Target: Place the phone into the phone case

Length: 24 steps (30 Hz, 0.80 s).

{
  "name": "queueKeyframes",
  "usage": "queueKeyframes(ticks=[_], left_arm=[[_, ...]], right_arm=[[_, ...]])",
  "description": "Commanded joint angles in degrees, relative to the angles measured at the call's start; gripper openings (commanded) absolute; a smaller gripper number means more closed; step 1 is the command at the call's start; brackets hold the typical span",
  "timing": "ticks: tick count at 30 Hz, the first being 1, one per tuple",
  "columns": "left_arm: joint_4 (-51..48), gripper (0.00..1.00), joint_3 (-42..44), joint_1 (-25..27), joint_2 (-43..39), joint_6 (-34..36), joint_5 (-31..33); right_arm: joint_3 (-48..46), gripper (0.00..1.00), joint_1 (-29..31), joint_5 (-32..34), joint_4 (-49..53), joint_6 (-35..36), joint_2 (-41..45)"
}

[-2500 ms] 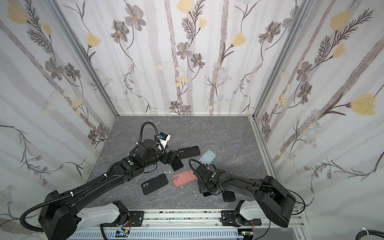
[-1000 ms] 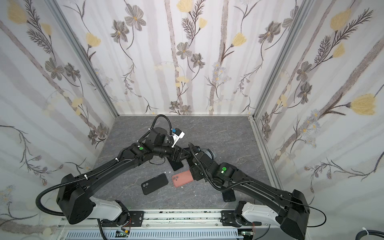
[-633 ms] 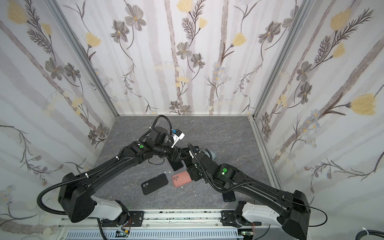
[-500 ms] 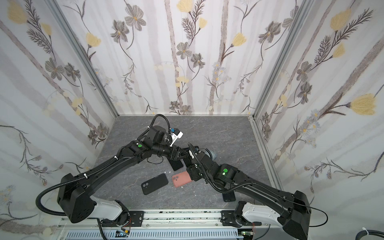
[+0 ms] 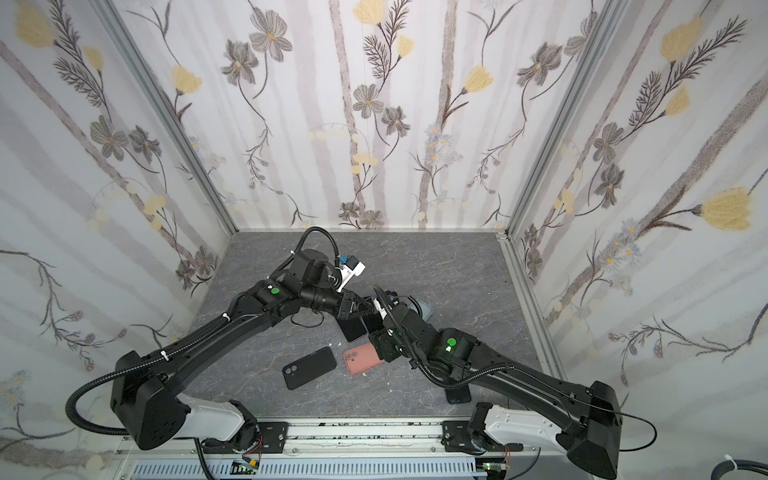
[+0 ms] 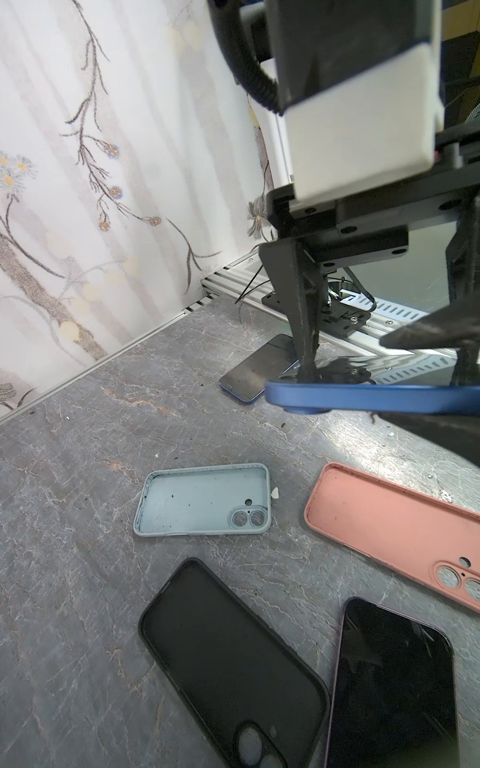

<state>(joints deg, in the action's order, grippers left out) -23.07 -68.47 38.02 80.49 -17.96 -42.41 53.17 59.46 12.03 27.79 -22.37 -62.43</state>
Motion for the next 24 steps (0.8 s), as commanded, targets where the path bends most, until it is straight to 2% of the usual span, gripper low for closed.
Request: queueKeyframes(ticks=[1,5,7,10,12,15,17,21,24], left_arm=[[-1.01,0.16,-0.78,-0.30,-0.42,0.47,-1.20],[-0.23,0.10,-1.03,-0.65,-0.93,0.23,-1.05],[1.64,0.02,-0.62,-1.02,-1.87,-0.69,-0.76],[6.06,0.00,0.62,-1.95,-3.93,-3.62,0.08],[9.35,0.00,1.30,-3.08,-5.67,-6.06,0.85],[14.18,0.00,2.55,-5.15,-8.10,-9.33,3.12],[18.52,0.00,4.04,-6.89,-10.86,-11.93,5.84],[30.30,0.00,7.75,-11.08,-14.93,-19.61,9.22],[39.16,0.00,10.30,-12.85,-17.87,-23.97,12.03]], right_arm=[[0.97,0.56,0.11,1.92,-3.45,0.79,0.56],[1.50,0.57,0.21,2.29,-3.42,1.04,0.41],[1.65,0.60,0.20,1.96,-3.93,1.00,0.45],[2.44,0.67,0.19,1.33,-5.12,0.79,0.47],[3.53,0.74,0.16,1.66,-5.99,0.50,0.72],[5.64,0.92,0.12,1.53,-7.63,-0.28,1.32],[8.00,1.00,0.04,1.57,-8.37,-1.42,1.44],[8.96,1.00,-0.85,3.55,-14.77,-6.72,4.65],[6.16,1.00,-3.59,0.17,-22.80,-11.27,8.72]])
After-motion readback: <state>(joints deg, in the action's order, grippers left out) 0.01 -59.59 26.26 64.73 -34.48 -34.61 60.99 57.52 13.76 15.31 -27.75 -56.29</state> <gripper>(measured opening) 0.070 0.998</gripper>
